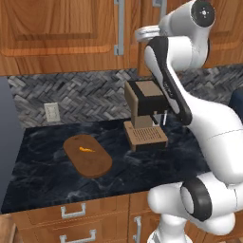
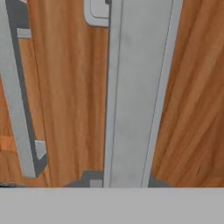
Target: Open the cabinet, retrieve the rolling pin, and place it next to the meat on the cutting board to prepare for tenderizing.
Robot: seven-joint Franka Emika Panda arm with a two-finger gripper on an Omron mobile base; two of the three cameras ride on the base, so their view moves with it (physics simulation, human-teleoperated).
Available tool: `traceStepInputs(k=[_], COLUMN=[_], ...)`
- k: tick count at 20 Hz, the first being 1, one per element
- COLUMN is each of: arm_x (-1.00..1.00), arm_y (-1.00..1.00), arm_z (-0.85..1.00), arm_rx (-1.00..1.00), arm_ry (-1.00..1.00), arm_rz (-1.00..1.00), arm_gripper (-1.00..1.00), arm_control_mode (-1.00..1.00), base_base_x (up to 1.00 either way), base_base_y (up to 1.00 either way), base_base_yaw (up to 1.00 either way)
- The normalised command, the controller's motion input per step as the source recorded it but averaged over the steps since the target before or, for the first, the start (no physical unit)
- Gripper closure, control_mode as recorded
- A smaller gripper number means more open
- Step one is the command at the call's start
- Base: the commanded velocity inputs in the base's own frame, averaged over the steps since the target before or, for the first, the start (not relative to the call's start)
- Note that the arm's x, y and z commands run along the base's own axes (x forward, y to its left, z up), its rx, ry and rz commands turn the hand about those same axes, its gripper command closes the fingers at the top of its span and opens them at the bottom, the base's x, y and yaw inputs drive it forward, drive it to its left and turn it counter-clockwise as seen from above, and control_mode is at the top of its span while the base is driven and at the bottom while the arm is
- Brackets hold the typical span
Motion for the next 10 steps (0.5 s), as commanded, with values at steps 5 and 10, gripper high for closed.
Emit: traceStepInputs(k=[5, 10], arm_x=[-1.0, -1.0], arm_y=[-0.38, -0.48], arm_z=[0.0, 0.0], arm_rx=[0.0, 0.0], arm_ry=[0.0, 0.0], arm_rz=[0.09, 0.08], arm_gripper=[1.0, 1.0], arm_control_mode=[-1.0, -1.0], base_base_x=[0.0, 0.0], base_base_y=[0.0, 0.0], base_base_yaw=[0.0, 0.0])
